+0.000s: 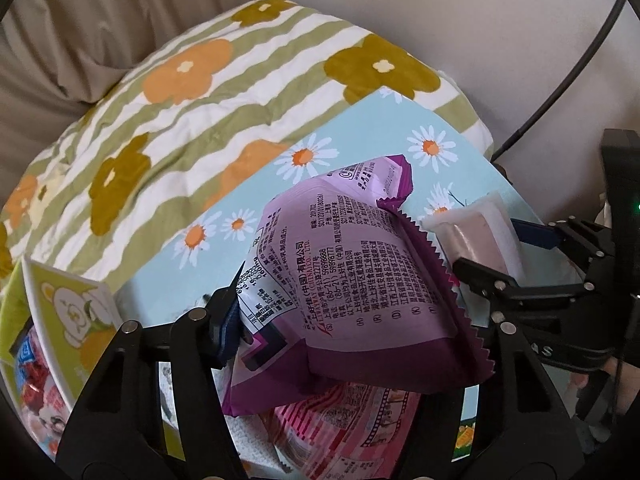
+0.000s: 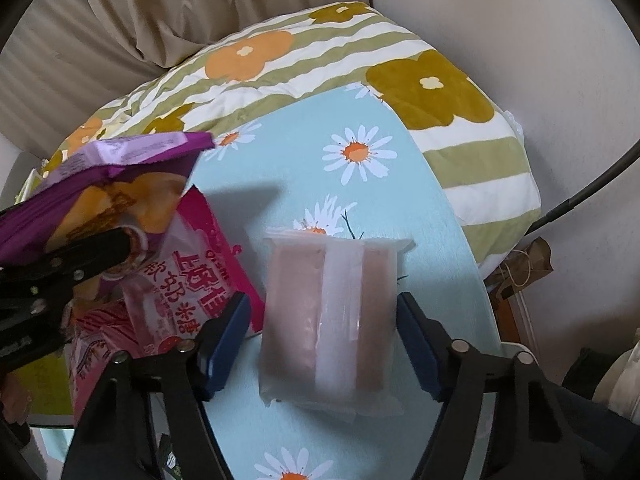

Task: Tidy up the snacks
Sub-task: 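Grasp the purple bag with the left gripper while the right grasps the pale pink bar, then carry both snacks over the box and open both grippers to drop them in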

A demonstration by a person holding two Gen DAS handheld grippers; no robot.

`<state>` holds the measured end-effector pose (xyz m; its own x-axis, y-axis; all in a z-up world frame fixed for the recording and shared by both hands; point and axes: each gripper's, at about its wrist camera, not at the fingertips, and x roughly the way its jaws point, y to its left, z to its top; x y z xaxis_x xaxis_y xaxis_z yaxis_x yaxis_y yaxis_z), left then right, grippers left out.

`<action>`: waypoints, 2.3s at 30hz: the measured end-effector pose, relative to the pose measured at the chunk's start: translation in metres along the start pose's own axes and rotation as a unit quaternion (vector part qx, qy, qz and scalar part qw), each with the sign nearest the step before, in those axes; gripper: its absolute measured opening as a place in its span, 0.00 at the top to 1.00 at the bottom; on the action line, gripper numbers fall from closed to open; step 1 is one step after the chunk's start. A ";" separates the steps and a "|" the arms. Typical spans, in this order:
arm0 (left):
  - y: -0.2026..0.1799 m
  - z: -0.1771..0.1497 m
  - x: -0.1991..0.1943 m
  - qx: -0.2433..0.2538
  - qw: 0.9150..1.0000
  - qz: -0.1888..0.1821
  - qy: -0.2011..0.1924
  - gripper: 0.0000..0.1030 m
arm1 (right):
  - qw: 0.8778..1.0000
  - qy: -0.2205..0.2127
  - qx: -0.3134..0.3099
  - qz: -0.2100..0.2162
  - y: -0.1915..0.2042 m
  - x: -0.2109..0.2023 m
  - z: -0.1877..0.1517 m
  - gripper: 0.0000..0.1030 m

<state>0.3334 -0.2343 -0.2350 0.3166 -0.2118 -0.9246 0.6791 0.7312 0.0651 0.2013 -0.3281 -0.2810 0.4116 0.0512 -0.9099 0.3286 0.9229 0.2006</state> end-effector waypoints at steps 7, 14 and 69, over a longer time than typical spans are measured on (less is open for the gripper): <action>0.004 -0.002 -0.008 -0.018 1.000 0.006 -0.006 0.43 | 0.999 0.008 -0.023 -0.023 0.005 0.012 -0.003 0.41; 0.004 -0.004 -0.023 -0.038 0.999 0.016 -0.020 0.44 | 0.999 0.003 -0.050 -0.020 0.002 0.005 -0.006 0.44; 0.217 -0.279 -0.233 -0.294 0.940 0.092 -0.147 0.01 | 0.958 -0.075 -0.217 0.170 0.307 -0.137 -0.058 0.44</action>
<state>0.2224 0.1548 -0.1098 0.6209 -0.1543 -0.7686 0.1397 0.9865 -0.0851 0.1964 -0.0296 -0.1156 0.5599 0.3514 -0.7503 -0.2176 0.9362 0.2760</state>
